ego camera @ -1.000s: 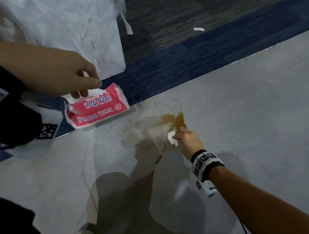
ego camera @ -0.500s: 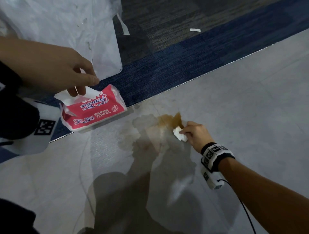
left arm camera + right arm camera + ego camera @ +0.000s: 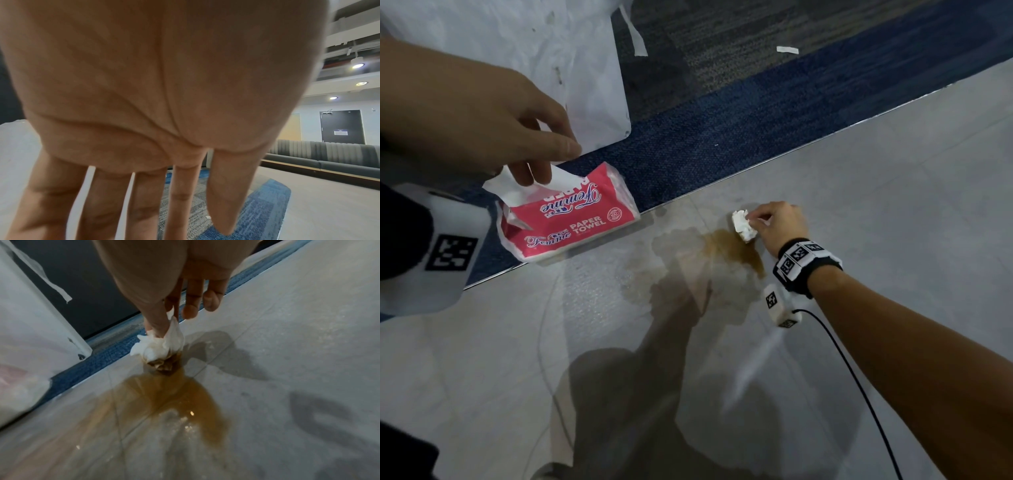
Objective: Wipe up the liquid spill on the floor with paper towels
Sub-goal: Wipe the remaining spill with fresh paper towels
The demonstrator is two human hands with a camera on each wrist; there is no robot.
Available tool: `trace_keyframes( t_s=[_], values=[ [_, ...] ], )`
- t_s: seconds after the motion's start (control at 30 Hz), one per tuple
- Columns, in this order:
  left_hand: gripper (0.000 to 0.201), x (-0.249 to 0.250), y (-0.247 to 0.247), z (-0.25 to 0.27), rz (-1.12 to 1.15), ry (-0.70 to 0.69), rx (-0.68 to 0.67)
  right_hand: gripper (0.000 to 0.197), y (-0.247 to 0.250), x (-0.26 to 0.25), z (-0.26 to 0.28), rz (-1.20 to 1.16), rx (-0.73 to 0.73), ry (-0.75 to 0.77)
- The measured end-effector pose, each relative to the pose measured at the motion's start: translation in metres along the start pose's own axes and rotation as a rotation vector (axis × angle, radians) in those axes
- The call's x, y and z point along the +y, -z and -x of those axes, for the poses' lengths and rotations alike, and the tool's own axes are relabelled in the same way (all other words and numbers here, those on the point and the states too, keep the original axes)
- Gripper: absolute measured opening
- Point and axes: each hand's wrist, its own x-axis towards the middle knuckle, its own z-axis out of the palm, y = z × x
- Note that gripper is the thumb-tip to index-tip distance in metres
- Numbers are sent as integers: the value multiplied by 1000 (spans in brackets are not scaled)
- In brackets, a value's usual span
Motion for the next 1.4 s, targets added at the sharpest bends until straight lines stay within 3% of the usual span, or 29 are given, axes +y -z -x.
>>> trace_keyframes(
  t_s=[0.2, 0.7, 0.97, 1.17, 1.4],
  values=[
    [18, 3, 0, -3, -12, -3, -14, 9, -5, -3, 0, 216, -39, 81],
    [20, 10, -3, -3, 1, 17, -50, 18, -2, 1, 34, 286, -84, 88],
    [12, 19, -11, 4, 97, -11, 33, 19, -4, 4, 55, 245, -151, 106],
    [12, 26, -10, 8, 102, -27, 44, 13, -6, 25, 78, 84, 162, -86],
    [16, 26, -11, 7, 82, -22, 50, 14, -30, 28, 95, 139, 163, -182]
  ],
)
